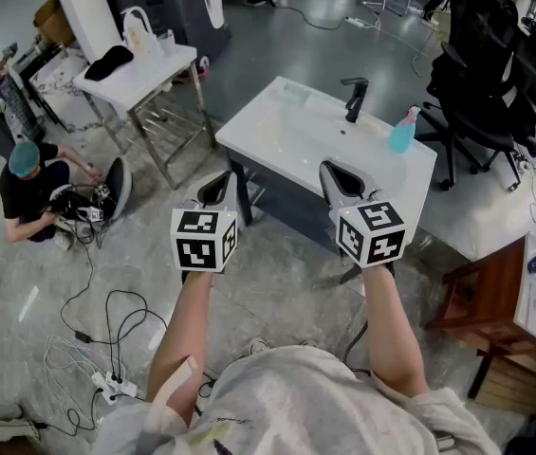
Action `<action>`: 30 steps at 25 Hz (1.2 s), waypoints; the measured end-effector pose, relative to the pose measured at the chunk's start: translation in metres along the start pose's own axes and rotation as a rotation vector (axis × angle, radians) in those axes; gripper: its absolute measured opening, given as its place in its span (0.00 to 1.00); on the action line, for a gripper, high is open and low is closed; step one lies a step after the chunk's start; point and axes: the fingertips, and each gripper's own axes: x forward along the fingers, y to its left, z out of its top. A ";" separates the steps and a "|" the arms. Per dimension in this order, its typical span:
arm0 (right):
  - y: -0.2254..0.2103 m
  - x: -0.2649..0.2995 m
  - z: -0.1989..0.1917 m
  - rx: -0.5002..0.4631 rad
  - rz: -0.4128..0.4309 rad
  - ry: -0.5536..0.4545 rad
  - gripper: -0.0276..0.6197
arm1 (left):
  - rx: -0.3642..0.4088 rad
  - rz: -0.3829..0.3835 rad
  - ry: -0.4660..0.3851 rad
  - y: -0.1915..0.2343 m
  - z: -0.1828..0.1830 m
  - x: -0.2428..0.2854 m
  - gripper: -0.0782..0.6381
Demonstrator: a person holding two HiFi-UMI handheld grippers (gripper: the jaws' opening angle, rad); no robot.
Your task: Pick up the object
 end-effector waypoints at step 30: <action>0.016 0.065 0.007 -0.012 -0.080 -0.005 0.20 | 0.007 -0.083 -0.006 0.063 -0.007 0.036 0.11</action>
